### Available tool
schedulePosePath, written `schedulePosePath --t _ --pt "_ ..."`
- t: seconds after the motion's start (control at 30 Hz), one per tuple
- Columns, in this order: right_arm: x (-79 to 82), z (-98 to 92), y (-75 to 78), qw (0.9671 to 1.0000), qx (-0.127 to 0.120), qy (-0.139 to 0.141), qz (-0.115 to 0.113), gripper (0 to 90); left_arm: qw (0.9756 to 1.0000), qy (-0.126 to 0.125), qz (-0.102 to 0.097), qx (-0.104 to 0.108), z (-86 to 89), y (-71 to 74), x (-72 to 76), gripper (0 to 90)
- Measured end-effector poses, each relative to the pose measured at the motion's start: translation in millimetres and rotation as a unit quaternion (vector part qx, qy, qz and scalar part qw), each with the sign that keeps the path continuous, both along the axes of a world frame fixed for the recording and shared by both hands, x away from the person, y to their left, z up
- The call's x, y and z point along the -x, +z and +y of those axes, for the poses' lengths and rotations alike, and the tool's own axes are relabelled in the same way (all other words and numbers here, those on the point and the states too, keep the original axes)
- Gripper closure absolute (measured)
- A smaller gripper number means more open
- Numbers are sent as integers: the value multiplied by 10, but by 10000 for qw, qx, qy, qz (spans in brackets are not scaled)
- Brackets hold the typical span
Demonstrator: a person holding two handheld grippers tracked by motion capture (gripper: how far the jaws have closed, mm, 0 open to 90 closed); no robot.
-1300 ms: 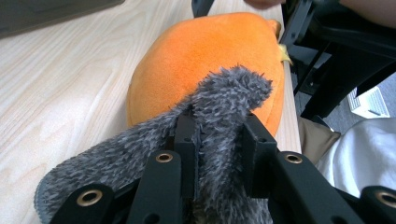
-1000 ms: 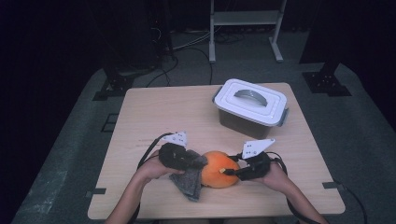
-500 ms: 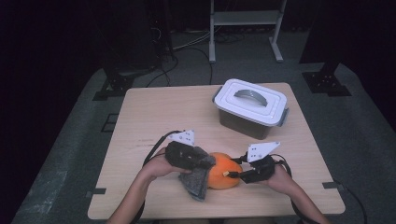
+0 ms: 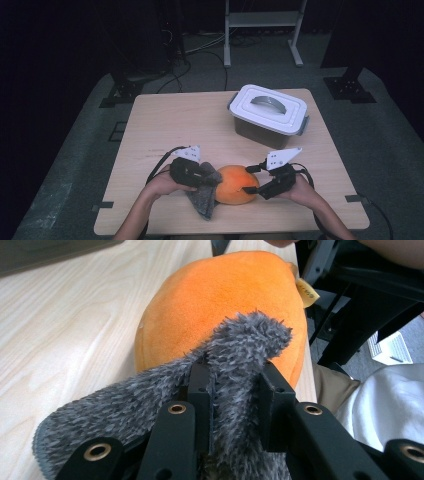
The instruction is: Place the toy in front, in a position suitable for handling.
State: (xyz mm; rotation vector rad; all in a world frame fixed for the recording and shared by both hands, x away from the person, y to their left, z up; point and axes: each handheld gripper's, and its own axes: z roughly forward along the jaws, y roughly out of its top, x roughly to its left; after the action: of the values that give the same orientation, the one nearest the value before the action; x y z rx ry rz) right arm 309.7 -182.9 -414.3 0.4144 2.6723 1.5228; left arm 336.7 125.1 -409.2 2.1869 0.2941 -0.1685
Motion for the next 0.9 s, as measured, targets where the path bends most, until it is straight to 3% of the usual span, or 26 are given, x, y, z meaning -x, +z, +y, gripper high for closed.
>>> schedulePosePath --t 0.17,0.23,0.33,0.37,0.43,0.53,0.67,0.83,0.9 --pt "-56 11 43 9999 61 6 102 257 9998 -180 -2 -64 -78 -3 40 721" --pt "-83 34 12 9995 151 10 266 252 9998 -176 7 -59 -80 -6 38 721" --pt "-99 72 -72 9981 149 -2 603 328 9999 -129 44 -42 -82 -27 28 723" --pt "-92 82 -88 9981 146 -8 595 379 9999 -110 61 -8 -79 -35 20 724" --pt "-72 101 -95 9986 172 2 506 494 9999 -83 106 61 -60 -41 -5 732" --pt "-52 112 -50 9998 144 -61 153 609 9999 7 116 124 -32 -19 -35 738" --pt "-117 123 -14 9998 -83 -187 -10 637 9998 142 -10 113 6 105 -109 739" --pt "-175 218 46 9988 -196 -302 -328 632 9992 210 -171 293 4 332 -190 737" --pt "-185 248 50 9986 -160 -275 -432 620 9993 172 -219 251 -27 355 -190 736"
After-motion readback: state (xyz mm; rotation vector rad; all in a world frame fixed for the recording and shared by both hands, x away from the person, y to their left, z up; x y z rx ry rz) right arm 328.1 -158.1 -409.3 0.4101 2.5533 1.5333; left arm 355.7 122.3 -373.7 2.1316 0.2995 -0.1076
